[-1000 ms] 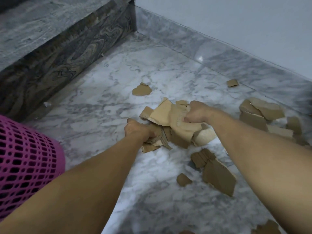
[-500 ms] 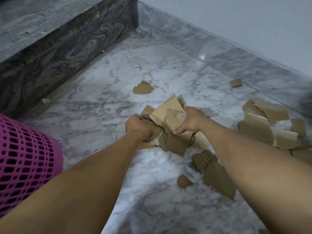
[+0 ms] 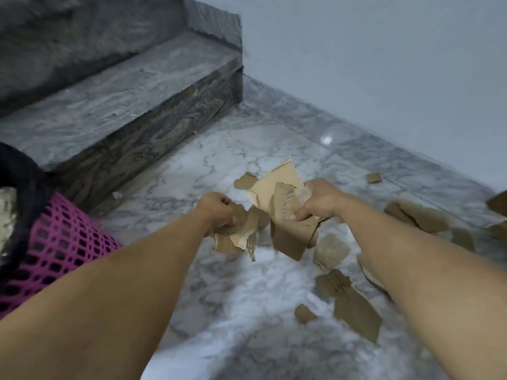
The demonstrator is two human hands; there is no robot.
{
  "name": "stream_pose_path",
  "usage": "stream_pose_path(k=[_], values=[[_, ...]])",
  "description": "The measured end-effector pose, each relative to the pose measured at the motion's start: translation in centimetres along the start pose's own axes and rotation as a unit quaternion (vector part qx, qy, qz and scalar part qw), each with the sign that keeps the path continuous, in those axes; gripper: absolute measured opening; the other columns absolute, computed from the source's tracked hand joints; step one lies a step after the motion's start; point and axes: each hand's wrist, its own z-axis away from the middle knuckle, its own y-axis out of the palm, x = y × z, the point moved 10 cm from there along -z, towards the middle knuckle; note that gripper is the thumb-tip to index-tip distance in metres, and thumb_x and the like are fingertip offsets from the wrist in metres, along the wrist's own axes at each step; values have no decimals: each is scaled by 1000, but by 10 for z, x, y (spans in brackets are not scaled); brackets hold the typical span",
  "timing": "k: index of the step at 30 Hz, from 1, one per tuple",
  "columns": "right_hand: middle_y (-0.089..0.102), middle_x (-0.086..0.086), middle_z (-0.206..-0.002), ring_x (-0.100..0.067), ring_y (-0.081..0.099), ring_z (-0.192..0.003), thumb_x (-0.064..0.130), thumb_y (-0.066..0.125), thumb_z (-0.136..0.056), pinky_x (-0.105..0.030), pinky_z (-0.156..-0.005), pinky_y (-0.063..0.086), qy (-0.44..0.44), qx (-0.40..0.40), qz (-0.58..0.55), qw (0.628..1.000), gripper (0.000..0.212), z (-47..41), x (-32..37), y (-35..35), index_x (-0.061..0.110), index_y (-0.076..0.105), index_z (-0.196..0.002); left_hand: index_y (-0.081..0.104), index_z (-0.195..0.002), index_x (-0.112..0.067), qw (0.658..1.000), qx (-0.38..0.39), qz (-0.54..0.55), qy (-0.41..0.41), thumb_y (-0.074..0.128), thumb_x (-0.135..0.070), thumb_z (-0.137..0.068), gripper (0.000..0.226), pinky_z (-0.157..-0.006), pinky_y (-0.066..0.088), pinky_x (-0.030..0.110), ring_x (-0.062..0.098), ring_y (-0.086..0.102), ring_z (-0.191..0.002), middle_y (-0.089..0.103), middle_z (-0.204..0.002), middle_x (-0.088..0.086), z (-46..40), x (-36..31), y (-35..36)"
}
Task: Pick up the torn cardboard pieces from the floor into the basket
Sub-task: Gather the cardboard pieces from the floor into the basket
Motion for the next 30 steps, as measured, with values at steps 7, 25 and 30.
stream_pose_path(k=[7, 25, 30], values=[[70, -4, -94, -18, 66, -86, 12, 87, -68, -28, -72, 54, -94, -23, -10, 995, 30, 79, 136, -24, 12, 67, -90, 61, -83, -12, 997, -62, -2, 55, 72, 7, -79, 22, -48, 47, 22, 13, 53, -65, 54, -77, 1, 74, -52, -135], [71, -3, -99, -19, 65, -90, 26, 88, -67, -23, -73, 47, -276, 3, 20, 961, 45, 216, 415, 156, 7, 68, -103, 63, -119, -7, 959, -282, 8, 3, 79, -5, -76, 45, -71, 50, 30, 23, 57, -86, 58, -102, 10, 254, 105, -417], [61, -6, -123, -26, 57, -116, 47, 89, -59, -37, -98, 47, -263, -35, 62, 962, 87, 206, 405, 208, 8, 51, -128, 54, -112, -8, 956, -288, -31, -36, 76, -28, -80, 43, -93, 50, 40, 29, 54, -111, 53, -119, 12, 244, 163, -409]])
